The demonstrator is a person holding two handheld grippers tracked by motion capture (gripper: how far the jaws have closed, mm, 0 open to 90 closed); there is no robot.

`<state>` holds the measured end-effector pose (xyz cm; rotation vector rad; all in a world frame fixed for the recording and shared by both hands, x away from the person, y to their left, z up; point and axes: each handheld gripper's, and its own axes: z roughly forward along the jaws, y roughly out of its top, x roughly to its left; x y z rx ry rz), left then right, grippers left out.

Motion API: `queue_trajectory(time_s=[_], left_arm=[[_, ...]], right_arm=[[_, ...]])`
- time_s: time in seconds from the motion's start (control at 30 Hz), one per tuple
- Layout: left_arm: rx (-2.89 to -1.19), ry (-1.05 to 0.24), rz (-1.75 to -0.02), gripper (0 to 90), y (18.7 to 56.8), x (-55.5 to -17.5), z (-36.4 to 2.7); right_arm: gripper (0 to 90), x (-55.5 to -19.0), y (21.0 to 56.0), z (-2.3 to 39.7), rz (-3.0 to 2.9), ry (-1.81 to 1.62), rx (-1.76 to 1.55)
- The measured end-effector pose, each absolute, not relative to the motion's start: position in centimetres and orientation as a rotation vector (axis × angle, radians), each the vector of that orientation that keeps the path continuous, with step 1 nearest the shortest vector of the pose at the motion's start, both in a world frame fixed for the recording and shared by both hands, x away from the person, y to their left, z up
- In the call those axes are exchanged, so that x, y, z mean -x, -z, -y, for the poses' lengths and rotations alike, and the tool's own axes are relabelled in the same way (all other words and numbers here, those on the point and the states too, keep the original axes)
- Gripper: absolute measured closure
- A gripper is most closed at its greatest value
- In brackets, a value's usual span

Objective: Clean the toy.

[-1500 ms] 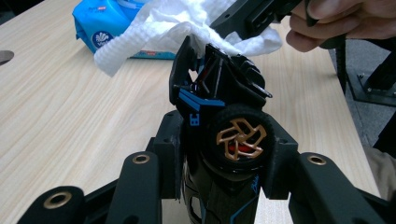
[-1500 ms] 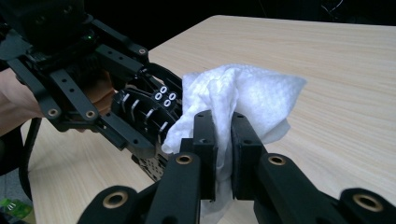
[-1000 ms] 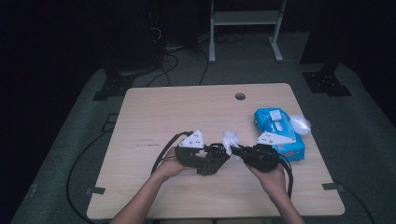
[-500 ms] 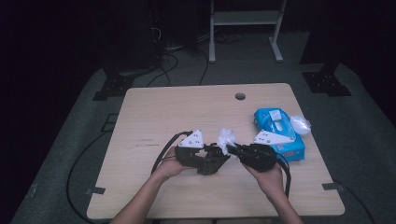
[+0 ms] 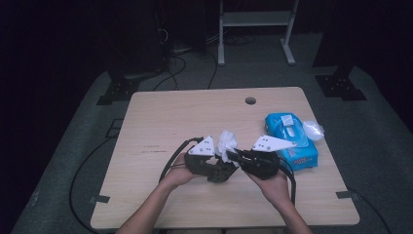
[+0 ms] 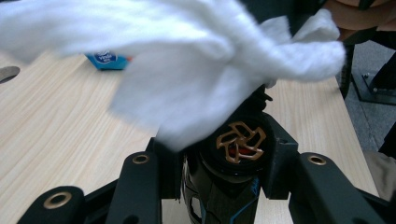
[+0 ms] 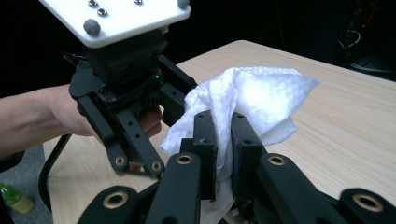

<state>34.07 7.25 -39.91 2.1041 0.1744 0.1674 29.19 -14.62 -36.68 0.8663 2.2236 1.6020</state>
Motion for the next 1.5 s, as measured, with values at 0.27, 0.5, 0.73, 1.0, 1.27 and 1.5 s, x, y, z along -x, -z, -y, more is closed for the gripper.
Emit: queue_trajectory(time_s=[0.27,0.5,0.73,1.0,1.27,1.5], left_arm=[[-2.107,-0.169,-0.183,58.4,39.9,-34.2,-7.6],[-2.116,-0.177,-0.171,58.4,39.8,-34.0,-7.4],[-2.119,-0.176,-0.178,58.4,40.0,-34.2,-7.5],[-2.122,-0.184,-0.191,58.4,39.9,-34.1,-7.7],[-2.116,-0.177,-0.172,58.4,39.8,-34.1,-7.4],[-2.103,-0.186,-0.191,58.4,39.6,-34.2,-8.4]], right_arm=[[82.6,-29.7,36.8,15.7,-2.203,-1.542,-0.915],[82.8,-29.7,36.3,13.9,-2.245,-1.554,-0.852],[82.7,-29.7,36.5,14.6,-2.220,-1.512,-0.903],[83.0,-29.9,36.5,14.4,-2.234,-1.533,-0.892],[82.8,-29.4,36.3,13.4,-2.242,-1.539,-0.845],[82.8,-30.0,37.2,16.0,-2.165,-1.602,-0.948]])
